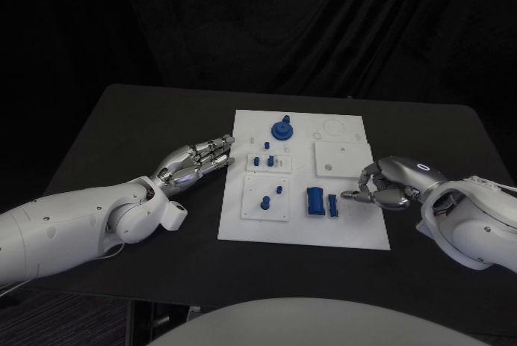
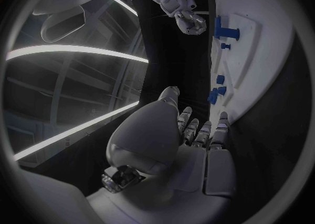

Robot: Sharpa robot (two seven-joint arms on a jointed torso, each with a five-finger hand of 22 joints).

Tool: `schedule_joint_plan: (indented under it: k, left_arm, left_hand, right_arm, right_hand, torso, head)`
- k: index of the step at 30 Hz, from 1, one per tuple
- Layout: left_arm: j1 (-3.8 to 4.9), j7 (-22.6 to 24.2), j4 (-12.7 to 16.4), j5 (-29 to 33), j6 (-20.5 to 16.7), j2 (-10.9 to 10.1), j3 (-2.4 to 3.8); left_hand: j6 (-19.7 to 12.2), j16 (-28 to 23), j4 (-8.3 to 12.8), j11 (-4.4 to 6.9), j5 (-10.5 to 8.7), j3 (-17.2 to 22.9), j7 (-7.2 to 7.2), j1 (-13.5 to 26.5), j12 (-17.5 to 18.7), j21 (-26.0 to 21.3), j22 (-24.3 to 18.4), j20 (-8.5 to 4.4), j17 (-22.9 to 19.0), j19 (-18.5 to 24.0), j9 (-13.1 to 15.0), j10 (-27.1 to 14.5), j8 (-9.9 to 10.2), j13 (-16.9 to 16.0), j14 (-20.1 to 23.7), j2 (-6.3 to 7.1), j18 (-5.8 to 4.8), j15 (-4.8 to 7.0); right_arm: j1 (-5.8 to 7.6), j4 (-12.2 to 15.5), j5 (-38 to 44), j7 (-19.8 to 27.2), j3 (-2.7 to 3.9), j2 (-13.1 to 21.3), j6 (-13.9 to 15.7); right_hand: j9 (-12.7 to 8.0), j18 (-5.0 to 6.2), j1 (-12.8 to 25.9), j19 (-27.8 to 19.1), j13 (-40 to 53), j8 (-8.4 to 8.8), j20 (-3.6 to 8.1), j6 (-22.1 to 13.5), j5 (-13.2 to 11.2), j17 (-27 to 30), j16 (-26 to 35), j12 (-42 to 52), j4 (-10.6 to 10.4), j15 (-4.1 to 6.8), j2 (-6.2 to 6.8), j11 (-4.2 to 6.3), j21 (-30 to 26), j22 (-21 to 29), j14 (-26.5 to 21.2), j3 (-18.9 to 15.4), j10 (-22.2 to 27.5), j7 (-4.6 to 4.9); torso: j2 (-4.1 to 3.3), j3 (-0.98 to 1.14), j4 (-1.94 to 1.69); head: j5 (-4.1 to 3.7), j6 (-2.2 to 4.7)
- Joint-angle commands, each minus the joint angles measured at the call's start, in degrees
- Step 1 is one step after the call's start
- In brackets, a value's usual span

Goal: Assemble the parts on the task board

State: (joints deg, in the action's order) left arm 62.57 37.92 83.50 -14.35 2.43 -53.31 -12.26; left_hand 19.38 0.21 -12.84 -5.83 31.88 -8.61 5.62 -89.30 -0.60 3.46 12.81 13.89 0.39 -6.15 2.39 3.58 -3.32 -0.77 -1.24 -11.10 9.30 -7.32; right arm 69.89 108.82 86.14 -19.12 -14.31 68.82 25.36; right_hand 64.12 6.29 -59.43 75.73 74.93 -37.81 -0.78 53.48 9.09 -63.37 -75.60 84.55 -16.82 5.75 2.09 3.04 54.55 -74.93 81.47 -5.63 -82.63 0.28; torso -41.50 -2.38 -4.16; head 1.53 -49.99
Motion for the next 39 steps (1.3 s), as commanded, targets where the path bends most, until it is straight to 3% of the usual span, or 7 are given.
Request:
schedule_joint_plan:
  k: [1, 7, 12, 25, 30, 33, 39]
  left_arm:
    - [-0.03, 5.7, 1.3, 0.1, -4.6, -0.5, 0.06]
    - [0.04, 9.0, 2.9, -0.1, -9.7, -0.9, 0.07]
    - [0.14, 11.3, 4.1, -2.6, -14.3, -1.4, 0.08]
    - [0.21, 14.2, 3.4, -4.4, -21.1, -0.4, 0.07]
    - [0.21, 14.3, 2.9, -4.4, -21.3, 0.1, 0.07]
    - [0.02, 0.6, 3.1, -3.1, -19.7, 0.0, 0.25]
    - [-0.36, -0.8, 3.7, -0.4, -23.9, 1.4, 2.14]
  left_hand:
    - [0.8, 0.0, -1.1, 0.34, 0.02, -0.3, -0.09, 0.2, -0.2, -0.2, -0.8, -1.07, -0.1, 0.5, 0.1, 0.4, -0.4, 0.0, 0.5, 0.84, 1.12, 1.13]
    - [0.8, -0.2, -3.8, 2.6, -0.09, -1.2, -1.95, 0.1, -0.3, -1.6, -4.7, -4.99, -0.4, 3.2, -0.1, 1.1, -0.1, -0.1, 1.2, 1.94, 0.77, 4.4]
    - [-3.9, -0.2, -4.0, 6.73, -0.65, -2.8, -6.44, 2.7, 0.0, -2.8, -9.3, -8.35, -0.4, 5.2, -0.6, -0.5, 1.6, 0.2, 1.2, 1.68, 0.73, 7.85]
    - [-10.8, -0.2, -4.0, 16.21, -0.65, -5.6, -19.62, 6.3, 0.6, -3.2, -11.8, -12.19, -0.4, 6.0, -1.2, -3.4, 2.2, 0.7, 1.2, 2.21, 0.57, 11.56]
    - [-11.1, -0.2, -4.0, 16.26, -0.64, -5.6, -19.64, 6.4, 0.6, -3.2, -11.8, -11.92, -0.4, 6.0, -1.2, -3.5, 2.2, 0.8, 1.2, 1.95, 0.54, 11.21]
    - [-14.1, -0.2, 1.8, 12.8, -11.52, -0.5, -14.91, 35.3, 0.6, -3.5, -12.8, -13.89, -0.4, 6.2, -2.4, -3.6, 3.3, 0.8, 1.2, 5.17, -2.79, 7.32]
    - [-15.2, -0.2, 4.0, 11.25, -15.71, 1.5, -13.04, 46.4, 0.6, -3.5, -12.8, -13.89, -0.4, 6.2, -2.4, -3.6, 3.3, 0.8, 1.2, 6.34, -3.78, 7.32]
  right_arm:
    - [1.45, -0.3, -13.3, 10.1, 0.1, 0.4, 12.8]
    - [2.63, -2.1, -28.5, 24.0, 0.1, 0.0, 19.3]
    - [2.89, -4.4, -39.9, 34.7, 0.1, -1.2, 17.2]
    - [1.7, -7.4, -49.0, 49.1, 0.08, -3.3, 11.9]
    - [1.12, -8.0, -49.3, 50.2, 0.08, -3.6, 11.2]
    - [1.28, -7.9, -47.5, 46.0, 0.24, -3.9, 12.8]
    - [0.07, -9.1, -51.7, 46.3, 1.78, -6.1, 13.5]
  right_hand:
    - [-6.0, 2.57, -0.7, -6.6, 1.0, 6.46, -1.31, -1.5, 3.0, 12.2, 9.1, -7.9, 0.1, -1.72, -1.92, -1.91, -15.2, -0.6, -5.8, -1.2, 8.1, 1.92]
    - [-20.0, 1.07, -4.9, -26.2, -26.3, 17.99, -8.92, -10.2, 11.1, 35.1, 36.6, -39.8, 0.2, -12.14, -4.89, -11.85, -42.1, 13.2, -34.3, -3.0, 47.5, 8.43]
    - [-31.0, -2.21, -4.0, -41.3, -40.9, 26.72, -14.0, -22.4, 11.1, 46.7, 52.9, -56.4, 1.1, -20.42, -7.09, -18.75, -51.6, 26.8, -53.6, -5.9, 65.7, 6.15]
    - [-53.1, -2.58, -2.0, -73.8, -68.1, 30.73, -16.08, -41.6, 6.6, 61.8, 71.1, -74.7, 0.1, -14.95, -8.31, -5.61, -53.9, 70.1, -78.8, -9.0, 81.6, -9.35]
    - [-55.2, -2.47, -2.2, -73.9, -69.6, 30.76, -16.07, -42.9, 6.6, 62.2, 71.4, -75.4, 0.1, -15.44, -8.39, -5.69, -53.9, 70.6, -79.3, -8.9, 81.8, -10.2]
    - [-64.1, -6.29, 32.6, -75.7, -74.9, 37.81, -6.38, -48.8, -2.4, 63.4, 75.6, -84.6, 9.7, -9.83, -2.09, -3.04, -54.5, 74.9, -81.5, -0.4, 82.6, -0.28]
    - [-64.1, -6.29, 50.2, -75.7, -74.9, 37.81, 0.78, -53.5, -9.1, 63.4, 75.6, -84.6, 16.8, -5.75, -2.09, -3.04, -54.5, 74.9, -81.5, 5.6, 82.6, -0.28]
  torso:
    - [0.07, 0.02, 0.01]
    - [0.38, 0.05, 0.02]
    - [1.25, 0.03, -0.09]
    - [4.9, 0.26, 0.31]
    - [6.45, 0.28, 0.65]
    - [5.06, 0.29, 0.47]
    - [5.79, 0.58, 0.98]
  head:
    - [-0.16, -0.01]
    - [-0.62, -0.01]
    - [-0.59, -0.01]
    - [-0.68, -0.01]
    - [-0.35, -0.01]
    - [-0.58, 0.27]
    - [-0.71, 2.38]
